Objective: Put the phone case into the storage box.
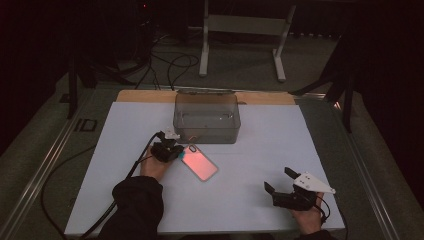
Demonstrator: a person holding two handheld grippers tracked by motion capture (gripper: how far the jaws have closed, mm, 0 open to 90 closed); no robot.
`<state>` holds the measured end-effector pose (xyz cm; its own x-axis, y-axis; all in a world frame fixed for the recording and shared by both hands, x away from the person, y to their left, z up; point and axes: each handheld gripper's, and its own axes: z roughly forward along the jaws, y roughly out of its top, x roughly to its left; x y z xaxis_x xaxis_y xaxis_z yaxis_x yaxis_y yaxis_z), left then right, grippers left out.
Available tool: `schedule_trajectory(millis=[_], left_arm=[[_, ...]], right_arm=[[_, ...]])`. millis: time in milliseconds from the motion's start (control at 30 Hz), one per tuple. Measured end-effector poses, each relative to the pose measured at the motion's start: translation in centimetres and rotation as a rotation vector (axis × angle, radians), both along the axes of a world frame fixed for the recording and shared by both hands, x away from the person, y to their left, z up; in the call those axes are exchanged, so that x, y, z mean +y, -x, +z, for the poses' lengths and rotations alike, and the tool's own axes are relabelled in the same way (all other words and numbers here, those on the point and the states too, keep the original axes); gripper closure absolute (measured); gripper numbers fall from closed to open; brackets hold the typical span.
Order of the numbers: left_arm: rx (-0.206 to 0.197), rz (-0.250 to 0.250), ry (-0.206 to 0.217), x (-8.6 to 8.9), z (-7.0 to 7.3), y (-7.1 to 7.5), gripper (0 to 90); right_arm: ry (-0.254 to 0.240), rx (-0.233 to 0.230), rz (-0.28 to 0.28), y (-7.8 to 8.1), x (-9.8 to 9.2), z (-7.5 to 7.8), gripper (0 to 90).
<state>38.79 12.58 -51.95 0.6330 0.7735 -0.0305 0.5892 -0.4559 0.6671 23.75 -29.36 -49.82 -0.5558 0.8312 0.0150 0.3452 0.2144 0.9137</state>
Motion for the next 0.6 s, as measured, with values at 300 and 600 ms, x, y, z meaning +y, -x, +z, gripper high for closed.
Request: schedule_trajectory(millis=[300, 600], left_arm=[[-0.029, -0.018, -0.009, -0.2, 0.2, 0.5, 89.0], [-0.067, -0.010, 0.011, 0.2, 1.0, 1.0, 89.0]], right_arm=[[-0.001, 0.001, -0.001, 0.0, -0.1, 0.0, 7.9], [-0.005, 0.006, 0.003, -0.1, 0.0, 0.0, 7.9]])
